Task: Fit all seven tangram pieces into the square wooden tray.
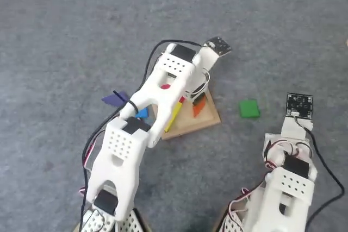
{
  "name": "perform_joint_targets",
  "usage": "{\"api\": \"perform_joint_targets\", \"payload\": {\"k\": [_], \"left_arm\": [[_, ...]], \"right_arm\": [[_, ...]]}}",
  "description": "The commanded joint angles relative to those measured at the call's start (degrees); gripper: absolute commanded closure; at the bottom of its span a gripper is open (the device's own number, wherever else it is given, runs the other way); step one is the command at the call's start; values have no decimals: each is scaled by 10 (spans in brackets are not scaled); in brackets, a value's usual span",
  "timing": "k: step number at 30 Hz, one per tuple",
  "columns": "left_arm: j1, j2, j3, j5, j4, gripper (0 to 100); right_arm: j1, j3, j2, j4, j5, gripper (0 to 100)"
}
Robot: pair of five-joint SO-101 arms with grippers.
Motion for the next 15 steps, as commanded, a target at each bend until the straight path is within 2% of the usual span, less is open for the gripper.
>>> {"api": "perform_joint_targets", "payload": {"k": [1,9,15], "left_arm": [[3,23,-13,3,-49,830],[0,54,-102,2,-33,830],[20,42,-182,4,89,830]], "right_arm": [[-4,-16,-13,-9,7,991],[-6,-16,-13,-9,7,991],[-6,-16,-13,-9,7,991]]}}
